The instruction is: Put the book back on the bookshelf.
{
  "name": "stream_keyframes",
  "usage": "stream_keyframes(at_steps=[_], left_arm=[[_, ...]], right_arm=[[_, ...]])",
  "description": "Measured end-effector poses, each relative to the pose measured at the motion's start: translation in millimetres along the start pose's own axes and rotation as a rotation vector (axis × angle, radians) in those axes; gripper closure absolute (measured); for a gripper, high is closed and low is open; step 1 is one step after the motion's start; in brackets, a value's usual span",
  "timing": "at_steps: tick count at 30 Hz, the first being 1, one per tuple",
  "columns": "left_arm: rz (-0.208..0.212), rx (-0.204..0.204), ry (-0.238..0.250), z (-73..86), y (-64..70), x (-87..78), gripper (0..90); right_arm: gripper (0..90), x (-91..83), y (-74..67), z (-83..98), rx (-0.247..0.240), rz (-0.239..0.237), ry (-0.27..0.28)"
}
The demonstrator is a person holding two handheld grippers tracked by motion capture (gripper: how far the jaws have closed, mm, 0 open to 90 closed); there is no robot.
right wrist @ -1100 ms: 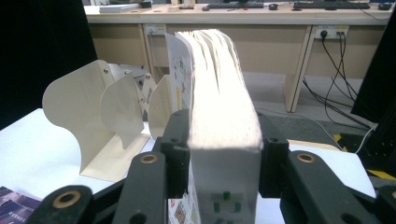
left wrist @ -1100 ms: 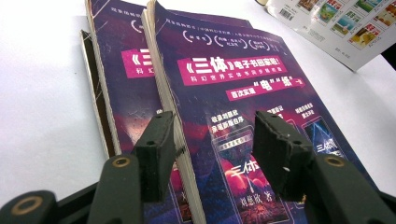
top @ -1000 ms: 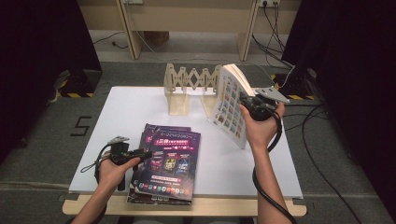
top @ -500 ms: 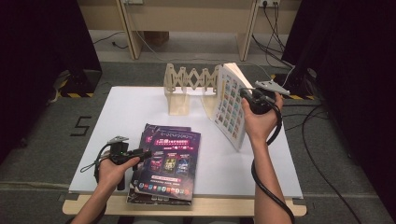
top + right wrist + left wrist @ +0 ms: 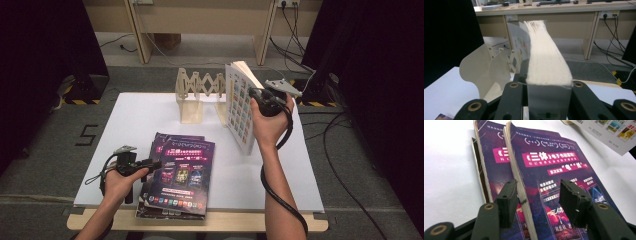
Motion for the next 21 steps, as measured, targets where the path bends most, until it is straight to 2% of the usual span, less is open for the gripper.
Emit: stream_keyframes(at_steps=[5, 18, 21], left_arm=[[-0.002, -0.005, -0.003, 0.2, -1.3, 0.1, 47.8], [-0.001, -0.007, 0.003, -0.3, -2.6, -0.5, 47.8], [0.0, -0.008, 0.003, -0.3, -3.2, -0.9, 47.9]], right_arm=[[74.5, 7.3, -4.1, -4.4, 0.007, 0.005, 0.023], [74.5, 30.1, -7.6, -14.0, 0.012, 0.008, 0.035], [74.5, 36.9, -7.1, -14.0, 0.026, 0.013, 0.03]])
Point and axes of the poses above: each handheld gripper's, and its own axes: x roughly forward along the jaws, z roughly out of its underside, y roughly to its right, the point moved 1 cm from there along x, roughly forward along the jaws
